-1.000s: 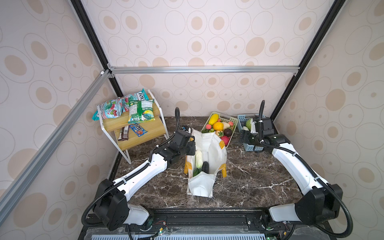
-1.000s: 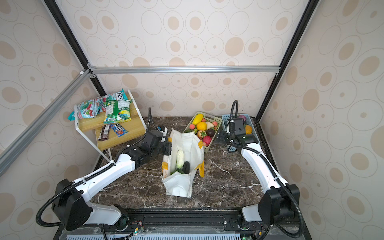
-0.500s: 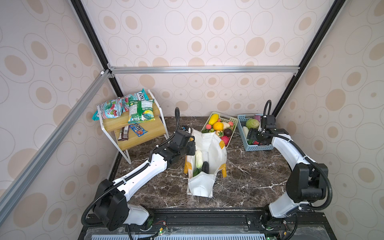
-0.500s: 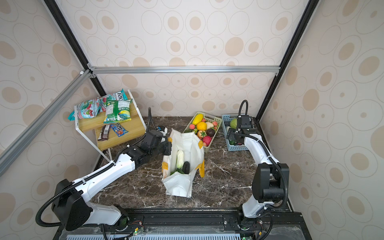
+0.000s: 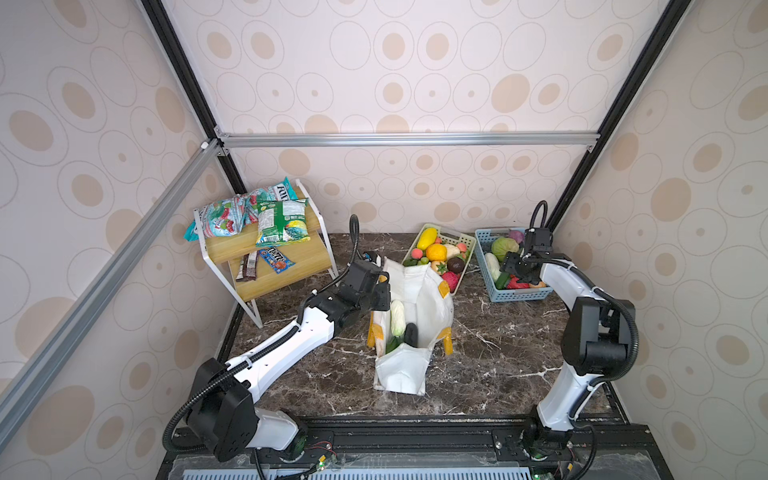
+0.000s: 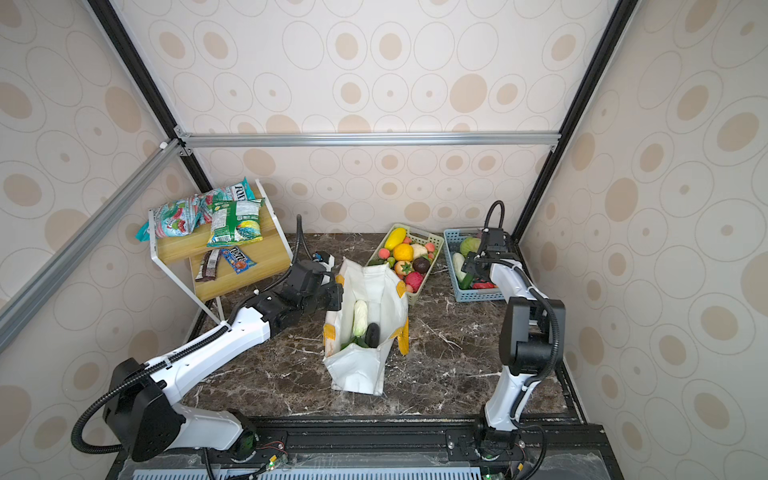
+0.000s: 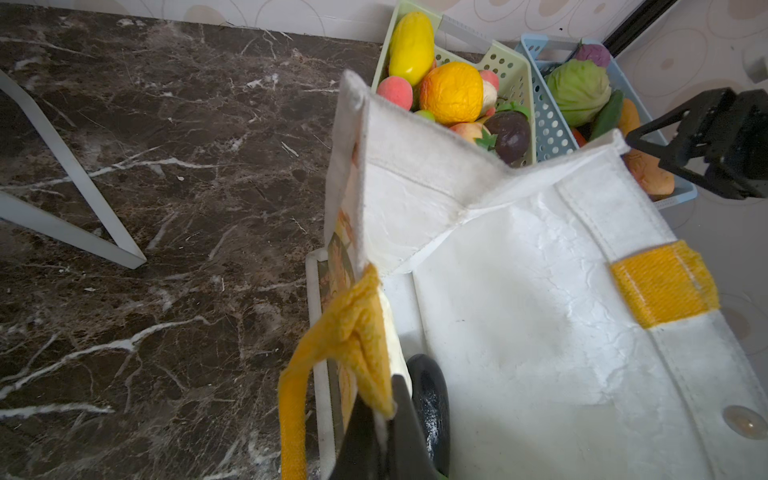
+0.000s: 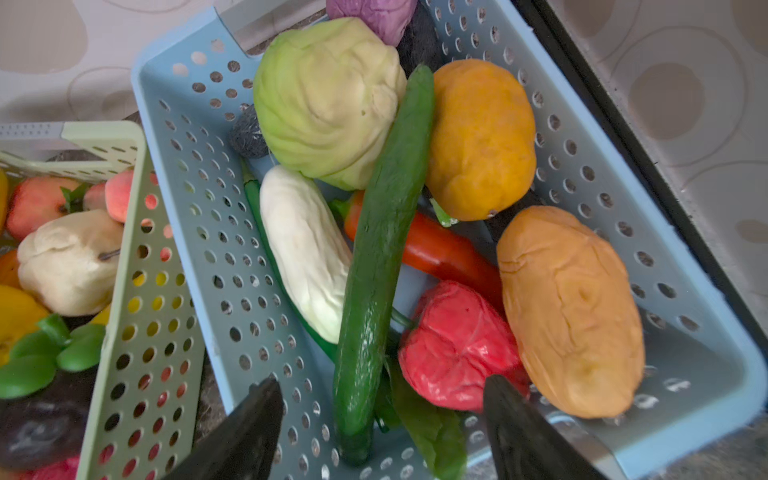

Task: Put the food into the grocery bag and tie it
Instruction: 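Lower the right gripper into the blue basket and grasp the green cucumber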

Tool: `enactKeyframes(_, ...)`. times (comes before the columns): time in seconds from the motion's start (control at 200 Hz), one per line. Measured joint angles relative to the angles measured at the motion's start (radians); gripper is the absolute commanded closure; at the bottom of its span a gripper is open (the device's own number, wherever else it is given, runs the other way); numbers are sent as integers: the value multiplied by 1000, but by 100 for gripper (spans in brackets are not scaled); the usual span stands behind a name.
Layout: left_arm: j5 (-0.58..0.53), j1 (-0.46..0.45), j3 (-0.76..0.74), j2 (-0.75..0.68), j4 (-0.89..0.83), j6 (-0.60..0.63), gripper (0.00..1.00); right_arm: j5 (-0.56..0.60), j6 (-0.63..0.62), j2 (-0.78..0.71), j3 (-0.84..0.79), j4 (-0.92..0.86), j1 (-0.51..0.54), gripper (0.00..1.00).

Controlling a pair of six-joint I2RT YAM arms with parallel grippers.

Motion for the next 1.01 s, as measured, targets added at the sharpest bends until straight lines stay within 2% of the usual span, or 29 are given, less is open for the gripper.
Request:
enactKeyframes(0.395, -9, 0, 3, 3, -8, -9, 100, -12, 30, 124, 31, 107, -23, 30)
enactKeyframes(1.005, -16, 0, 14, 18, -10, -21, 100, -47, 29, 224, 129, 134, -40, 30)
